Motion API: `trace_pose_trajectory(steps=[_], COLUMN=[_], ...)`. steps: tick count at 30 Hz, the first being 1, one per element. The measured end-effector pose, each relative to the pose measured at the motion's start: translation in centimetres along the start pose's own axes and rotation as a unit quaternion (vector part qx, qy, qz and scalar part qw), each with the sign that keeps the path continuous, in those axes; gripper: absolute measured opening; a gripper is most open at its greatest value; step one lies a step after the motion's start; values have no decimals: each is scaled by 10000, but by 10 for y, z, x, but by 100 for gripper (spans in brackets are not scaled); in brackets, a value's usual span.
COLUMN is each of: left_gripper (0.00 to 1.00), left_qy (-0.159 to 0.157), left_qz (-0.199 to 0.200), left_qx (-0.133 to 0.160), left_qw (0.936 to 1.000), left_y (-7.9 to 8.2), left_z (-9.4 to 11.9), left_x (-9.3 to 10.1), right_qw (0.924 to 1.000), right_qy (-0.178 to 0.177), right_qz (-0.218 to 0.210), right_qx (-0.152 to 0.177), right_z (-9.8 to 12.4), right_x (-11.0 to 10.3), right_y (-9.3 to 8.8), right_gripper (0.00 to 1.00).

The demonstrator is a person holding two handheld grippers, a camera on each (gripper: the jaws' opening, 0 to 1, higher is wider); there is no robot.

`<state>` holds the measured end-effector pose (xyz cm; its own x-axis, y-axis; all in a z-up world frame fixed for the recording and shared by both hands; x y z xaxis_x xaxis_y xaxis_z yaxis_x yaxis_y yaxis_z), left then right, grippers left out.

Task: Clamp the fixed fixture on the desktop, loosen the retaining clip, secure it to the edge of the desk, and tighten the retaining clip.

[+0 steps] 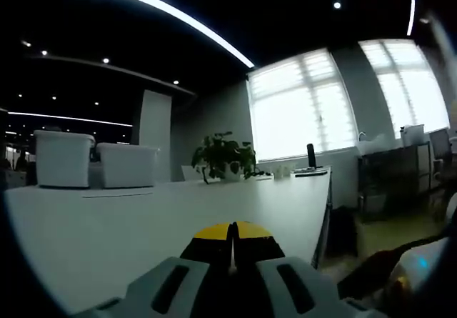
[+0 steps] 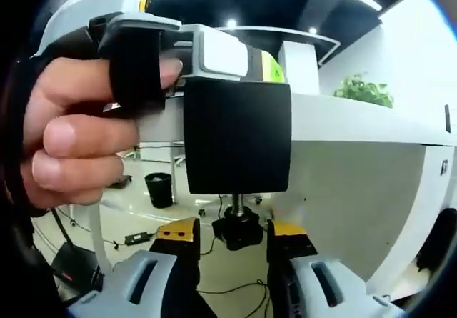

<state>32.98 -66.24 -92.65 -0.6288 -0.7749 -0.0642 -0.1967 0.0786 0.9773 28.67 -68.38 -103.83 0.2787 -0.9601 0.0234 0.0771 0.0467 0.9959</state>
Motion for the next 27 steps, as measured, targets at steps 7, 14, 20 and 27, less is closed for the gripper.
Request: trace_pose_trajectory(steps=[7,14,20,27], left_gripper=[1,1,1,1], left_qy=[2,16,53,70], left_qz=[21,71,93,145], left_qx=[-30,-106,-131,-201], left_qw=[10000,9999,9999,9997], left_y=[-1,-2,-3,-5], left_z=[-1,-2,-3,-4], left_x=[0,0,0,-1], right_qw=[9998,9907,9752,9449], right_qy=[163,1332,2178,3237], right_qz=[61,255,388,471], right_qx=[-84,-117,-19,99], right_z=[-2,-5,-9,-18], right_x=[8,12,17,23], right_y=[0,1,2,0], right_gripper=[24,23,23,23])
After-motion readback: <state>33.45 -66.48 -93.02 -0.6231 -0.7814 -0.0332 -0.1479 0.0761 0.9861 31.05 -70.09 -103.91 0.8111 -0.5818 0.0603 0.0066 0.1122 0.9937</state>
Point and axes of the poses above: the point that each gripper's makers call its tool centre point, and the gripper's own axes: z roughly backward along the fingers, x roughly to its right, y roughly out of its top, the point moved 5 cm from there along z, roughly backward along the fingers, and after that the axes turned 3 degrees about x, right-handed, at the moved point
